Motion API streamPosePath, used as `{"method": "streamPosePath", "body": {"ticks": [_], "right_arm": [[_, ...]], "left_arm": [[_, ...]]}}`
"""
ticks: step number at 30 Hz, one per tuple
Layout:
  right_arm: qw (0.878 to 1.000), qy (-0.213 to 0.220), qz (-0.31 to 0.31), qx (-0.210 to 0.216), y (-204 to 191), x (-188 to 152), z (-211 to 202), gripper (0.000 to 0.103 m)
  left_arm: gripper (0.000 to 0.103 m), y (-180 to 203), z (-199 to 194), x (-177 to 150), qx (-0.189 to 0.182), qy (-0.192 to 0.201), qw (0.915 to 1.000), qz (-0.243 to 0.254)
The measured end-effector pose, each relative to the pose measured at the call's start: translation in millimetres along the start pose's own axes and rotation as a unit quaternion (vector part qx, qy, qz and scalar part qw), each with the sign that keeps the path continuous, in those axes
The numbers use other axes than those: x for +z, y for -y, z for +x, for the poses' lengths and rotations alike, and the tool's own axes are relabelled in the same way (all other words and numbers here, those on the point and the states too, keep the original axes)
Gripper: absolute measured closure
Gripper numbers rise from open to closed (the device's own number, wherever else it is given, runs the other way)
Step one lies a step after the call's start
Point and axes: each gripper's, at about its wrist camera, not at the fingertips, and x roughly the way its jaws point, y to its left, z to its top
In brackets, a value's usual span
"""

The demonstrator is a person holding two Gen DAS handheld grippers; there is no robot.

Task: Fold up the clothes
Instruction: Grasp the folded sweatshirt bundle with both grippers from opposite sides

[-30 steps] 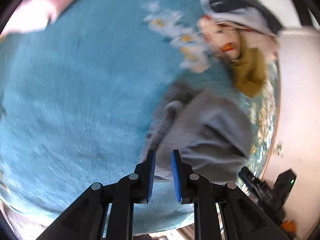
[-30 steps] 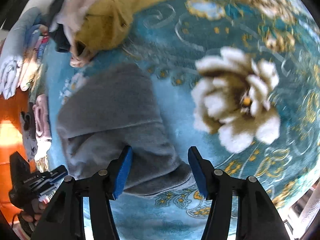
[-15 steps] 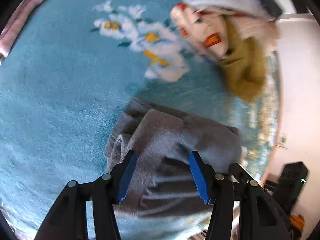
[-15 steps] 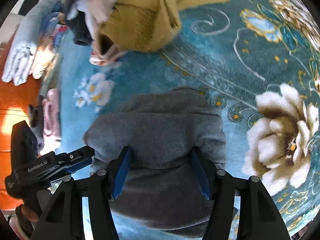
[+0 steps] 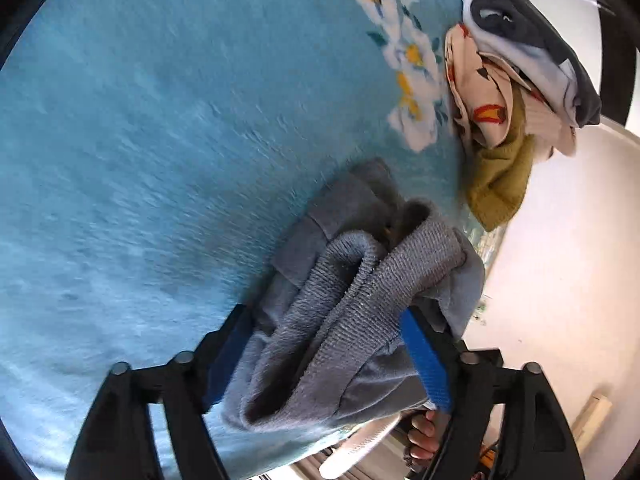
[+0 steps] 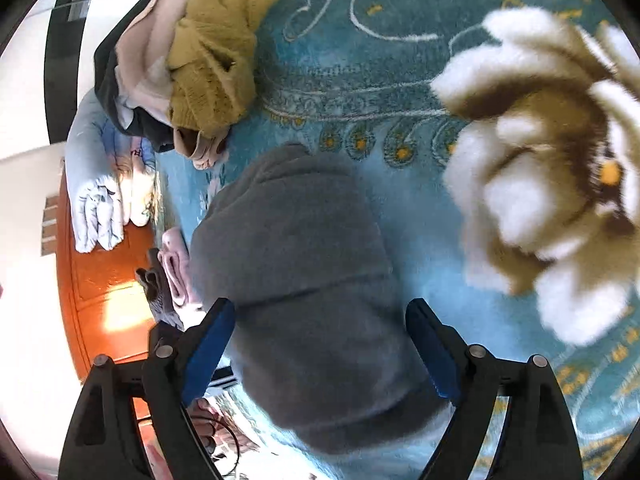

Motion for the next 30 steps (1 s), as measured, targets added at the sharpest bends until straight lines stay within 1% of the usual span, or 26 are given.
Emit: {"method": "streamPosePath", "body": {"ticks": [1, 3, 5, 8, 11, 14, 16, 18, 20, 21, 22, 24, 25, 27, 28, 29, 30], "right_arm": [[1.000, -0.003, 0.003, 0.011, 1.6, 2.1, 2.7, 0.015], [0.999, -0.014, 0.008, 0.034, 3.4, 4.5, 9.1, 0.015], [0.999, -0.022, 0.000, 0.033, 1.1, 4.8, 13.1, 0.012], [0.999, -0.026, -0.001, 0.031, 2.0, 3.8, 13.0, 0.011], [0.999, -0.023, 0.017, 0.036, 5.3, 4.9, 14.2, 0.011], [0.999, -0.018, 0.026, 0.031, 4.1, 3.3, 12.7, 0.011], [0.999, -0.016, 0.028, 0.022, 1.6, 1.3, 12.2, 0.011], [0.999, -0.013, 0.036, 0.017, -0.4, -0.5, 11.8, 0.012], [0.999, -0.009, 0.038, 0.009, -4.7, -2.8, 11.0, 0.018], [0.999, -0.008, 0.032, 0.000, -7.5, -4.5, 10.2, 0.025], [1.000, -0.007, 0.026, -0.010, -10.4, -6.1, 9.3, 0.030], [1.000, -0.004, 0.022, -0.018, -13.6, -9.4, 6.2, 0.037], [1.000, -0.002, 0.023, -0.019, -14.6, -11.0, 4.2, 0.041], [1.000, 0.002, 0.023, -0.020, -16.7, -14.2, 0.4, 0.044], [1.000, 0.003, 0.021, -0.022, -18.3, -15.6, -1.0, 0.045], [1.000, 0.005, 0.020, -0.023, -19.6, -17.0, -2.2, 0.045], [0.999, 0.007, 0.020, -0.025, -20.2, -18.3, -2.6, 0.045]], "left_arm": [[0.016, -0.2, 3.1, -0.3, -0.006, 0.000, 1.0000, 0.005], [0.013, 4.9, 4.9, 0.4, 0.000, -0.008, 0.9997, 0.025], [0.013, 9.8, 6.7, 1.1, 0.008, -0.016, 0.9990, 0.040], [0.013, 21.4, 10.8, 1.3, 0.038, -0.023, 0.9970, 0.063], [0.013, 29.4, 13.5, -1.0, 0.058, -0.015, 0.9955, 0.073], [0.015, 37.3, 16.2, -3.2, 0.078, -0.007, 0.9935, 0.083], [0.022, 38.9, 14.0, -5.9, 0.082, -0.001, 0.9935, 0.079], [0.036, 40.7, 11.7, -8.6, 0.086, 0.006, 0.9934, 0.076], [0.044, 47.6, 10.2, -13.4, 0.099, 0.014, 0.9911, 0.087], [0.050, 51.9, 9.3, -16.2, 0.107, 0.018, 0.9895, 0.096], [0.052, 55.0, 9.8, -18.1, 0.111, 0.019, 0.9885, 0.101], [0.060, 61.1, 10.4, -21.9, 0.119, 0.021, 0.9863, 0.111], [0.061, 61.0, 5.8, -25.3, 0.118, 0.023, 0.9865, 0.111], [0.065, 61.4, -3.4, -31.3, 0.115, 0.025, 0.9868, 0.111], [0.066, 62.8, -4.6, -32.4, 0.115, 0.026, 0.9866, 0.113], [0.066, 55.8, -15.5, -34.9, 0.118, 0.025, 0.9861, 0.115], [0.064, 55.9, -15.1, -34.7, 0.121, 0.023, 0.9856, 0.115]]}}
